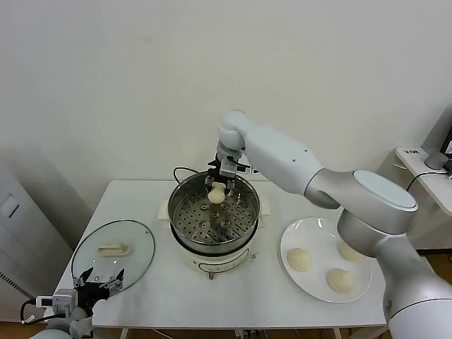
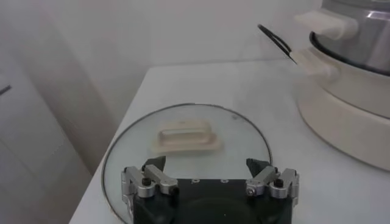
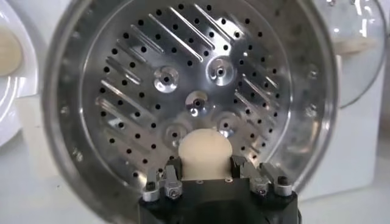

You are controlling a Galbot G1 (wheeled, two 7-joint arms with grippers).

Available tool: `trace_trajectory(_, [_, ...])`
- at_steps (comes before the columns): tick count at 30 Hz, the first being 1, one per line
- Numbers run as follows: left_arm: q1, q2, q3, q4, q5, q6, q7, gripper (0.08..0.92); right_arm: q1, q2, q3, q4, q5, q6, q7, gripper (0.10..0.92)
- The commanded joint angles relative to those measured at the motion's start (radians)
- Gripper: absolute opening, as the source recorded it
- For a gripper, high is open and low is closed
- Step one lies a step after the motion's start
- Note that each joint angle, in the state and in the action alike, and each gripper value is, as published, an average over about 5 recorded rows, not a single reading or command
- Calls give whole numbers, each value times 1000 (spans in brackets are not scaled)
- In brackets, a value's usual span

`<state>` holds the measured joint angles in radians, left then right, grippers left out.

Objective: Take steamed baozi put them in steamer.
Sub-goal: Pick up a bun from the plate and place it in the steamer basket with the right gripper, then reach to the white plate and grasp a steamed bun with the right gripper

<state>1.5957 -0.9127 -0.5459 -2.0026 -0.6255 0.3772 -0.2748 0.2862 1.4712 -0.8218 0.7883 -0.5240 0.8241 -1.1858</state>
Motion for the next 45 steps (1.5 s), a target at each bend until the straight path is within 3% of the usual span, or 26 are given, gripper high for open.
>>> trace_trajectory(1, [-4,-1,2,-3,0,2,-1,823,-67,32,55,-18,-155,49,23,496])
trace_trajectory(6, [-2,0,1,-4,0,1,-1,823,-76,31,77,-13,-197,49,54,553])
trace_trajectory(11, [0,-1,0,-7,0,0,-1,823,-67,17,80,16,-190,49,69,696])
trace_trajectory(17, [4,-2,-4,-11,0,1,-2,823,20,-27,50,44,-49,49,44,814])
trace_trajectory(23, [5,-3,-8,-15,1,2,-3,823,210,-152,-141,86,367,-4,-30,823])
trace_trajectory(26, [4,-3,-8,-16,1,3,-3,823,297,-250,-285,137,572,-166,-46,823])
trace_trajectory(33, [2,0,-8,-18,1,5,-3,823,445,-512,-539,276,878,-512,-41,823])
trace_trajectory(38, [-1,2,-9,-19,-2,5,-4,823,527,-668,-688,398,1022,-682,-12,823])
trace_trajectory(45, [-7,5,-8,-20,-6,6,-4,823,503,-840,-767,504,1049,-761,33,823])
